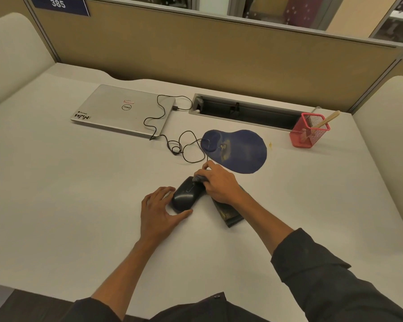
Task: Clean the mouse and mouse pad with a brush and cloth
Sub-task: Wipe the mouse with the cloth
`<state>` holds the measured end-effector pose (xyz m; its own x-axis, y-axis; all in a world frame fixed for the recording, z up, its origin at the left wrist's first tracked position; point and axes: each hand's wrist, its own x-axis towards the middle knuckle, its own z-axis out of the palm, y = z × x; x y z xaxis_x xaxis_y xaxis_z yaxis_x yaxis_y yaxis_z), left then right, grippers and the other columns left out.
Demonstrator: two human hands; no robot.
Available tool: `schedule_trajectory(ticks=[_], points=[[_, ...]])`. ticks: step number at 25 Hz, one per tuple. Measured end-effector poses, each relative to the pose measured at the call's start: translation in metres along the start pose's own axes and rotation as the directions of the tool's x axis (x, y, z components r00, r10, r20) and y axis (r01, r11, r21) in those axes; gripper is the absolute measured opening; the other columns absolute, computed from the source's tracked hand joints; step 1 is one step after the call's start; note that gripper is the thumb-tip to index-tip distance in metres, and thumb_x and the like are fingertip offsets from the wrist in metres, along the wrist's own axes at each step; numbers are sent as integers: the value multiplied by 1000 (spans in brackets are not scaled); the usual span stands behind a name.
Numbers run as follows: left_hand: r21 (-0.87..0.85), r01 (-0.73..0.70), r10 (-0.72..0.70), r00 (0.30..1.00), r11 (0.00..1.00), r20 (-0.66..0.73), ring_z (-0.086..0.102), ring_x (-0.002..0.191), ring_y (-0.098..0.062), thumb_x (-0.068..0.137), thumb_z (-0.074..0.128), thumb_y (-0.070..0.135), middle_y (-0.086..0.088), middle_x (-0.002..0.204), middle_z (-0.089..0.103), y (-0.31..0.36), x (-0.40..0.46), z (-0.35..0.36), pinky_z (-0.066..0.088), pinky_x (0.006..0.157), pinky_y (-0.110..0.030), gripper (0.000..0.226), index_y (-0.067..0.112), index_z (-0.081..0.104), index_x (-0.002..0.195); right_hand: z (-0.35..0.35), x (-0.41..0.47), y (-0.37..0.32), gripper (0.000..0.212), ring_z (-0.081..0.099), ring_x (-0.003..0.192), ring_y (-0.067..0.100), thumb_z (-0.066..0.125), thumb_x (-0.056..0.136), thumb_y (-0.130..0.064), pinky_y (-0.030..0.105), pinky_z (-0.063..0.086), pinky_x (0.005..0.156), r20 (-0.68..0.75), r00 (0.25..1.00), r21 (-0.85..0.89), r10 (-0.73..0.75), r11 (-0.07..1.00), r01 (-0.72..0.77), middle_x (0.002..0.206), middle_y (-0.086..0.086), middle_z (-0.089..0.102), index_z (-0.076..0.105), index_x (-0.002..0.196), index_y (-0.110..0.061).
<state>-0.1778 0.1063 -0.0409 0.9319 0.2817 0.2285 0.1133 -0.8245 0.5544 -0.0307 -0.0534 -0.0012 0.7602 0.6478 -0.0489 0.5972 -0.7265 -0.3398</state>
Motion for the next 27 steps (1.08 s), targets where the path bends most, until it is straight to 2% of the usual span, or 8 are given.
schedule_trajectory(ticks=[3, 7, 12, 15, 19, 23, 27], points=[[3, 12, -12, 1000, 1000, 12, 49, 122, -13, 67, 56, 76, 6, 127, 60, 0, 1, 0, 32, 104, -35, 76, 20, 64, 118, 0, -1, 1, 30, 48, 103, 20, 49, 93, -24, 39, 50, 80, -4, 1000, 5, 21, 1000, -21, 121, 0, 48, 55, 122, -31], [5, 1, -1, 1000, 1000, -3, 49, 121, -11, 67, 55, 76, 8, 125, 60, 1, 0, 0, 31, 103, -31, 74, 20, 65, 115, 0, 0, -3, 28, 48, 102, 21, 47, 93, -23, 37, 49, 76, -17, 1000, 5, 16, 1000, -16, 119, 1, 48, 56, 119, -28], [10, 12, -12, 1000, 1000, 7, 50, 122, -14, 66, 58, 74, 5, 126, 60, -1, 0, 1, 34, 103, -36, 75, 18, 64, 117, 0, -1, -4, 27, 48, 102, 20, 48, 93, -23, 36, 49, 78, -45, 998, -15, 44, 999, -45, 118, 2, 49, 57, 118, -27], [16, 13, -13, 1000, 1000, 12, 50, 122, -14, 66, 60, 73, 5, 127, 59, 0, 0, 1, 33, 104, -35, 75, 19, 64, 117, 3, -6, -4, 28, 49, 102, 20, 50, 93, -24, 35, 49, 79, -54, 998, 42, 44, 998, -41, 120, 0, 50, 59, 119, -27], [15, 13, -13, 1000, 1000, 11, 49, 122, -12, 66, 59, 74, 7, 126, 59, -1, 0, 1, 32, 104, -34, 74, 20, 64, 116, 6, -14, 4, 29, 48, 105, 19, 53, 92, -24, 33, 49, 81, -92, 990, 11, 109, 994, -108, 122, 0, 50, 61, 120, -27], [3, 4, -4, 1000, 1000, -1, 51, 119, -13, 66, 58, 75, 7, 124, 60, -2, 2, 1, 35, 101, -35, 73, 20, 65, 113, 10, -24, 4, 32, 47, 106, 19, 51, 93, -24, 33, 49, 81, -71, 997, 49, 40, 998, -37, 126, 1, 48, 58, 124, -31], [-9, 0, 0, 1000, 1000, 7, 51, 119, -13, 66, 57, 76, 7, 124, 60, -3, 2, 1, 35, 102, -37, 74, 20, 65, 115, 8, -22, 2, 33, 47, 106, 20, 51, 93, -22, 34, 50, 79, -106, 993, 5, 60, 998, -59, 127, 2, 48, 58, 124, -31]])
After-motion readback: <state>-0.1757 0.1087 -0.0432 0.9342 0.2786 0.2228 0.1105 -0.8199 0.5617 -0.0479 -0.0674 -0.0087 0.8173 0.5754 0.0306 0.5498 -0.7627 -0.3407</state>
